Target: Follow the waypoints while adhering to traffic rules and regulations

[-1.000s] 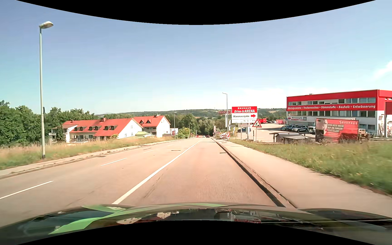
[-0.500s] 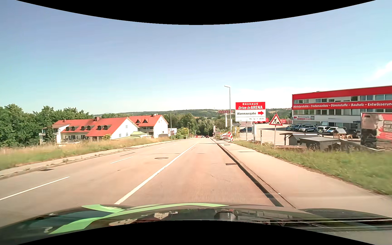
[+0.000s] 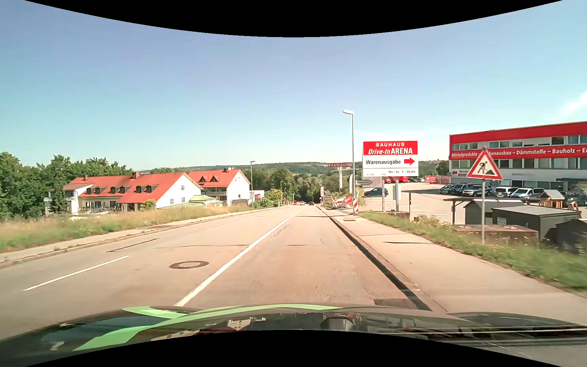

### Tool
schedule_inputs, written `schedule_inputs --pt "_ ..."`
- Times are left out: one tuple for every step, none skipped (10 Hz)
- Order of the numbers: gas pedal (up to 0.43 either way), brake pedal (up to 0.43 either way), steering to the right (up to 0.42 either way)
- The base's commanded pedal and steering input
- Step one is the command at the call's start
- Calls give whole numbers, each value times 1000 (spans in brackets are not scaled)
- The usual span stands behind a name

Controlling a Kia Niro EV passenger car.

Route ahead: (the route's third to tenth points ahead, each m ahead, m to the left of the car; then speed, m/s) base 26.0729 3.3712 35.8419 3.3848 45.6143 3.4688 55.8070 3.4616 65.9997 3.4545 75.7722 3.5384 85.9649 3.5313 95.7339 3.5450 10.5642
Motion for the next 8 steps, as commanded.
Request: schedule_inputs --pt "20 0 -3" --pt "8 0 -3" --pt "0 0 -3" --pt "0 0 -3" --pt "0 0 -3" --pt "0 0 -3" --pt "0 0 -3" --pt "0 0 -3"
